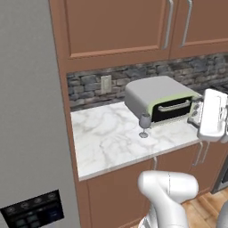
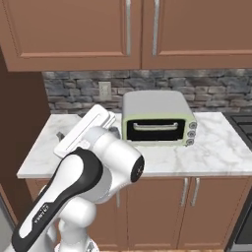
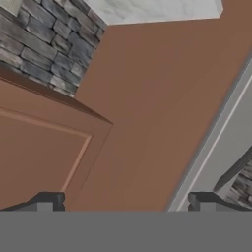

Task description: Retrieve the wine glasses from the counter and place one next to each plate.

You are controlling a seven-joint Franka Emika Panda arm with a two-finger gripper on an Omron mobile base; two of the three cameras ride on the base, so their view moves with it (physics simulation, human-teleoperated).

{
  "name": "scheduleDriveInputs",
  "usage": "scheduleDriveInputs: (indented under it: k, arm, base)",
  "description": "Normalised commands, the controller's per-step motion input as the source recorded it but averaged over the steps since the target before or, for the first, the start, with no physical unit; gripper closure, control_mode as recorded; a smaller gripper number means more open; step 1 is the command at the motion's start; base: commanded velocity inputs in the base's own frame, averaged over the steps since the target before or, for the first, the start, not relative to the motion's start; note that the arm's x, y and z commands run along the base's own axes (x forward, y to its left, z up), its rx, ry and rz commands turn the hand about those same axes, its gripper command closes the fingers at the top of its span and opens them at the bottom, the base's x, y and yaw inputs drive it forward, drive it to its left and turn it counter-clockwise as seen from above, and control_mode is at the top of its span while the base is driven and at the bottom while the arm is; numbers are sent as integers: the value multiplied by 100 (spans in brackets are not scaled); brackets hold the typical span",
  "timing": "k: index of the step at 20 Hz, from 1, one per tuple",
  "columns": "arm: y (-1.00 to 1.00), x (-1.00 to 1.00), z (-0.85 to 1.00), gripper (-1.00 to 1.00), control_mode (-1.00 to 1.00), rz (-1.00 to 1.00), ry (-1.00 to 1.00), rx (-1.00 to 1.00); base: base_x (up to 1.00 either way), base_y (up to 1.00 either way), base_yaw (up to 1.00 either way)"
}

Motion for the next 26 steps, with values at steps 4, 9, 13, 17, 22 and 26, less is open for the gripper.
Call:
scheduleDriveInputs:
  k: [4,9,13,17,22,26]
  arm:
    - [0,0,0,-100,100,0,0,0]
    - [0,0,0,-100,100,0,0,0]
    - [0,0,0,-100,100,0,0,0]
    - [0,0,0,-100,100,0,0,0]
    - [0,0,0,-100,-100,1,0,0]
    - [-4,3,-2,-100,-100,1,2,0]
  base:
    - [12,-1,9]
    - [6,3,0]
    - [0,13,1]
    - [0,1,15]
    - [0,0,10]
    - [0,0,0]
